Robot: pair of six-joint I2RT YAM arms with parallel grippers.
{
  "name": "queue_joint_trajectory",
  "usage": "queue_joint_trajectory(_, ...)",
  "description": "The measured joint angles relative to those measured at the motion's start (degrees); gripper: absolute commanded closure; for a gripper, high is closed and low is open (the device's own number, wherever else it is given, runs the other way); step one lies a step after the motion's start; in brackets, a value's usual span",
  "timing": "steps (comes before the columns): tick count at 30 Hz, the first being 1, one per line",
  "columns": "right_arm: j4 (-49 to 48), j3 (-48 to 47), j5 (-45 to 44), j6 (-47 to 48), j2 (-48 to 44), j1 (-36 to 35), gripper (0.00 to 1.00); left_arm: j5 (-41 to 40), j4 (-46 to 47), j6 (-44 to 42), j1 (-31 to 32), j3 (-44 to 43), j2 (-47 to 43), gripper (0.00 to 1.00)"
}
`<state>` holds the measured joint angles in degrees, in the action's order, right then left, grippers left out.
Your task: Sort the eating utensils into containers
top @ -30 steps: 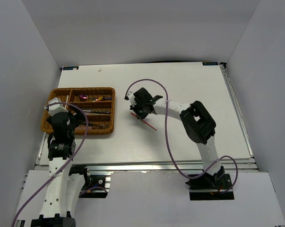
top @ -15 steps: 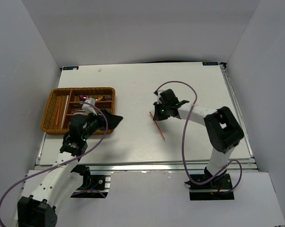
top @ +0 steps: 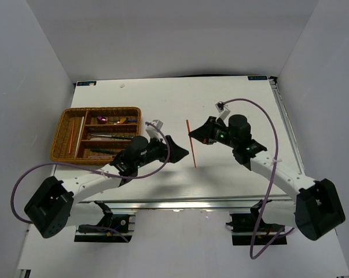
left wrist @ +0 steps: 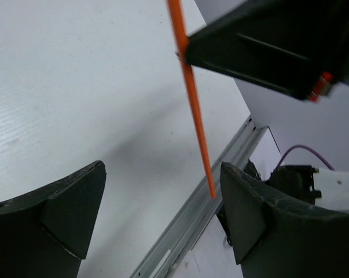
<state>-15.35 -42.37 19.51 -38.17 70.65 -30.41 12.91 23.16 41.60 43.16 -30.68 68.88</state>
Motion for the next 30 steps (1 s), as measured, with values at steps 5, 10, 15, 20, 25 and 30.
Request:
queue_joint_trajectory(5, -4.4, 1.2, 2.3, -3.4, -2.8, -0.5, 1.00, -5.9, 0.1, -0.5, 1.6, -3.2, 1.5, 0.19)
queue_joint_trajectory(10, -7.1, 2.7, 3.9, -5.4, -4.6, -0.7, 1.00, -6.7, 2.6, -0.4, 1.7, -4.5, 1.9, 0.28)
queue_joint_trajectory(15, -8.6, 2.9, 4.9, -6.4, -4.8, -0.8, 1.00, -5.3, 6.1, 0.6, 2.1, -5.0, 4.2, 0.42)
queue_joint_trajectory(20, -9.3, 2.9, 5.2, -6.5, -4.5, -1.2, 1.00, -3.5, 7.4, 1.5, 2.4, -5.7, 4.9, 0.74)
queue_joint_trajectory(25, -13.9, 2.9, 5.4, -6.9, -3.0, -1.2, 1.00, -3.6, 5.0, 1.0, 2.4, -8.2, 4.9, 1.00)
queue_joint_trajectory(30, -16.3, 2.8, 5.8, -8.0, -0.8, -0.8, 0.58, -5.2, -2.3, -1.1, 2.2, -11.7, 5.0, 1.00)
